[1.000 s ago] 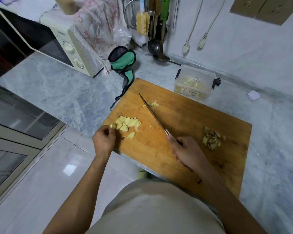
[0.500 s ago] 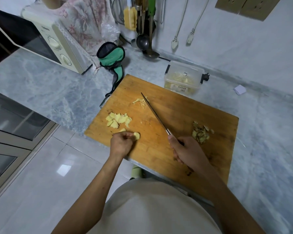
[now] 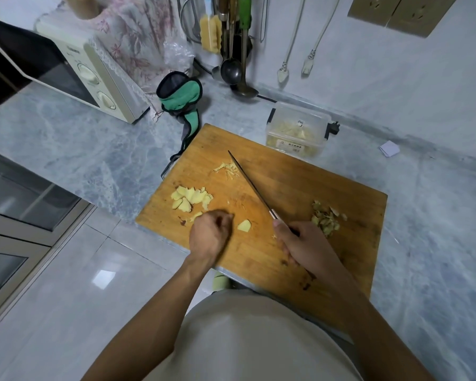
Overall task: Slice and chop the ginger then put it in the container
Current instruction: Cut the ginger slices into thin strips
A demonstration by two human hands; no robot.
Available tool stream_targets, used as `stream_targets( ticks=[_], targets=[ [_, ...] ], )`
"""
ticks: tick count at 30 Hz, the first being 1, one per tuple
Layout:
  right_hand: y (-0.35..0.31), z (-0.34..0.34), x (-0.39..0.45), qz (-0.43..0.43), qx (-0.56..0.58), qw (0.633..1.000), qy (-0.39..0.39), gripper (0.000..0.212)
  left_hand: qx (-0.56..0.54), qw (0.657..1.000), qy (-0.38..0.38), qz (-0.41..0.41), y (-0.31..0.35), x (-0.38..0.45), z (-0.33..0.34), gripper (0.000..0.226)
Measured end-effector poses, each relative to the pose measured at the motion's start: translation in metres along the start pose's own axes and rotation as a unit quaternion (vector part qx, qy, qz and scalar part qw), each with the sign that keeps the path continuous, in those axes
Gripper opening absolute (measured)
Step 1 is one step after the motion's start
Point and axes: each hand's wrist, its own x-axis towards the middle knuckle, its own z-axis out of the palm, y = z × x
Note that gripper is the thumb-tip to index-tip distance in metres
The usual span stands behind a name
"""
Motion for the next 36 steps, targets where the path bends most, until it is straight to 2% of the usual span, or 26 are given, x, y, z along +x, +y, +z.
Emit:
stream_targets(
  ticks=[2, 4, 7, 11, 15, 19, 25, 28, 30, 33, 36],
  targets=[
    [0.0, -0.001, 0.002, -0.001, -0.003, 1.0, 0.001, 0.054, 0.037, 0.997, 0.072, -0.014, -0.008, 0.009, -0.01, 0.022],
    [0.0, -0.003, 0.004, -0.002, -0.004, 1.0, 0.002, 0.054, 0.062, 0.991, 0.11, -0.044, -0.015, 0.022, -0.019, 0.026],
    [-0.001, -0.005, 0.008, 0.004, -0.011, 1.0, 0.001, 0.053, 0.087, 0.986, 0.118, -0.082, -0.018, 0.039, -0.028, 0.032],
    [-0.004, -0.007, 0.012, -0.004, -0.024, 1.0, -0.008, 0.056, 0.081, 0.986, 0.119, -0.08, -0.02, 0.049, -0.028, 0.024],
    [-0.007, -0.009, 0.016, -0.004, -0.032, 0.999, -0.015, 0.063, 0.027, 0.979, 0.184, -0.085, -0.035, 0.041, -0.032, 0.026],
    [-0.008, -0.006, 0.017, 0.005, -0.03, 0.999, -0.011, 0.059, 0.038, 0.984, 0.153, -0.082, -0.049, 0.041, -0.042, 0.022],
    [-0.006, -0.001, 0.016, 0.017, -0.037, 0.999, -0.022, 0.054, -0.012, 0.988, 0.094, -0.12, -0.056, 0.055, -0.068, 0.021],
    [-0.004, 0.0, 0.015, 0.02, -0.035, 0.999, -0.02, 0.054, -0.009, 0.993, 0.075, -0.09, -0.059, 0.057, -0.075, 0.017],
    [-0.004, 0.0, 0.014, 0.018, -0.032, 0.999, -0.023, 0.054, -0.021, 0.993, 0.09, -0.074, -0.061, 0.054, -0.077, 0.015],
    [-0.001, 0.002, 0.013, 0.016, -0.022, 0.999, -0.024, 0.058, -0.086, 0.985, 0.118, -0.091, -0.06, 0.043, -0.078, 0.018],
    [0.001, 0.0, 0.012, 0.011, -0.016, 1.0, -0.023, 0.058, -0.195, 0.969, 0.077, -0.128, -0.05, 0.03, -0.072, 0.033]
  ],
)
